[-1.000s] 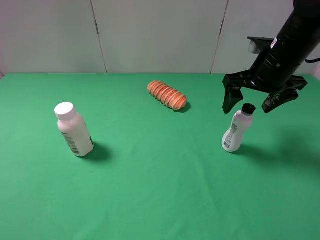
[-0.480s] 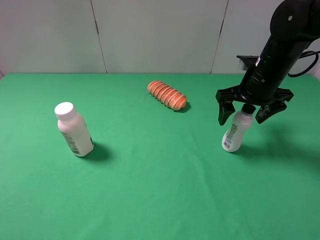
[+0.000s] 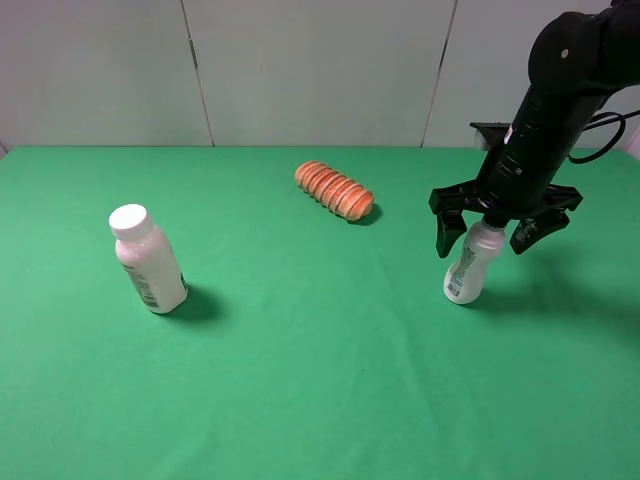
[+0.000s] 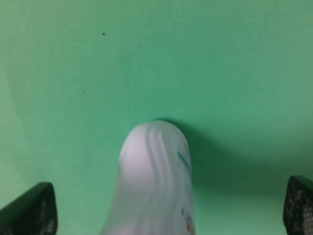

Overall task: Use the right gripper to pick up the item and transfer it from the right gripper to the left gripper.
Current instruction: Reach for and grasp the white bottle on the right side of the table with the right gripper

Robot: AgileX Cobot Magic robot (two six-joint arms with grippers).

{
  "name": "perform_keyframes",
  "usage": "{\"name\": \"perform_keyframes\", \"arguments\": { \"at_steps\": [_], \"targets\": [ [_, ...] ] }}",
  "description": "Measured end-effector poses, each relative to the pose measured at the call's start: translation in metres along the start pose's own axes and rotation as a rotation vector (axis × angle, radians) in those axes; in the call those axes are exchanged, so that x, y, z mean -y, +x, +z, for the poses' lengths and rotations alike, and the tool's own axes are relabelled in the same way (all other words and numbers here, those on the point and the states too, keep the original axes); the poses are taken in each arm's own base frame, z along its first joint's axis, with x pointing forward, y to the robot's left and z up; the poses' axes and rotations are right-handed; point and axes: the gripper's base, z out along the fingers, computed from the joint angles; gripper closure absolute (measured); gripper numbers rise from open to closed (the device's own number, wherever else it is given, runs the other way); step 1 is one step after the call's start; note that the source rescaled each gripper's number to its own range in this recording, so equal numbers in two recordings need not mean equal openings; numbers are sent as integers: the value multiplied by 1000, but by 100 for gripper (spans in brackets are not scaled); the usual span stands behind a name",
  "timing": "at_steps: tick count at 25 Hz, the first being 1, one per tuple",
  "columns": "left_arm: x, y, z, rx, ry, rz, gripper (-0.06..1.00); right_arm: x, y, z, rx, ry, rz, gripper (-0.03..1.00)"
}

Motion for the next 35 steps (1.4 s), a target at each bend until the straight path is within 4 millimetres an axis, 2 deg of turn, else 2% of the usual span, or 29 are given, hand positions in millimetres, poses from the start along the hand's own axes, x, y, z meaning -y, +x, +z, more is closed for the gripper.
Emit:
{"name": "perform_keyframes", "arguments": {
  "at_steps": [13,20,35],
  "targets": [
    [0,0,0,0,0,0,-3,0,2,-2,-38,6,9,-3],
    [0,0,0,0,0,0,-3,0,4,-14,-7,3,6,-3],
    [0,0,0,0,0,0,-3,0,5,-8,-28,4,8,-3]
  ]
}}
